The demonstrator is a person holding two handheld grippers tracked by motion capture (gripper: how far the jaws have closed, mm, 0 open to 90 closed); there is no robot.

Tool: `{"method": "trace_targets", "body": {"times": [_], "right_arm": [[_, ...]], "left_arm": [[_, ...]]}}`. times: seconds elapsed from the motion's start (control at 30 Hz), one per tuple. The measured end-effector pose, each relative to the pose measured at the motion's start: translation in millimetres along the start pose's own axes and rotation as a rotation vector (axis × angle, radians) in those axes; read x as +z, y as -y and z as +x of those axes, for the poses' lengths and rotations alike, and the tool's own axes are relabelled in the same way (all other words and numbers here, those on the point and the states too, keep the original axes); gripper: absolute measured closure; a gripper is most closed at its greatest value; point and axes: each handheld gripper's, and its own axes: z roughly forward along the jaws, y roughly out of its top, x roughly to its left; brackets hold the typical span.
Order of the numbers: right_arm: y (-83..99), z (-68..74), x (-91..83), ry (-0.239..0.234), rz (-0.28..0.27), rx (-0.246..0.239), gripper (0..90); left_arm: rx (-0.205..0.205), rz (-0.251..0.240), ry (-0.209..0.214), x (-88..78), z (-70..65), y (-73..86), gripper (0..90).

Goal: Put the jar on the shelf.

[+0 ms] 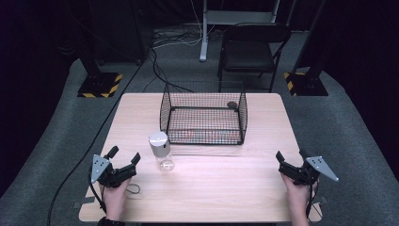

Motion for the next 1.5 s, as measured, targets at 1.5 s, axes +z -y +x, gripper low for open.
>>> {"method": "trace_targets", "body": {"times": [1.5], "right_arm": [[-1.2, 4.5, 0.4, -0.028, 0.003, -0.009, 0.0]], "left_arm": [[0.110, 0.044, 0.357, 25.3, -41.9, -59.6, 4.1]]}}
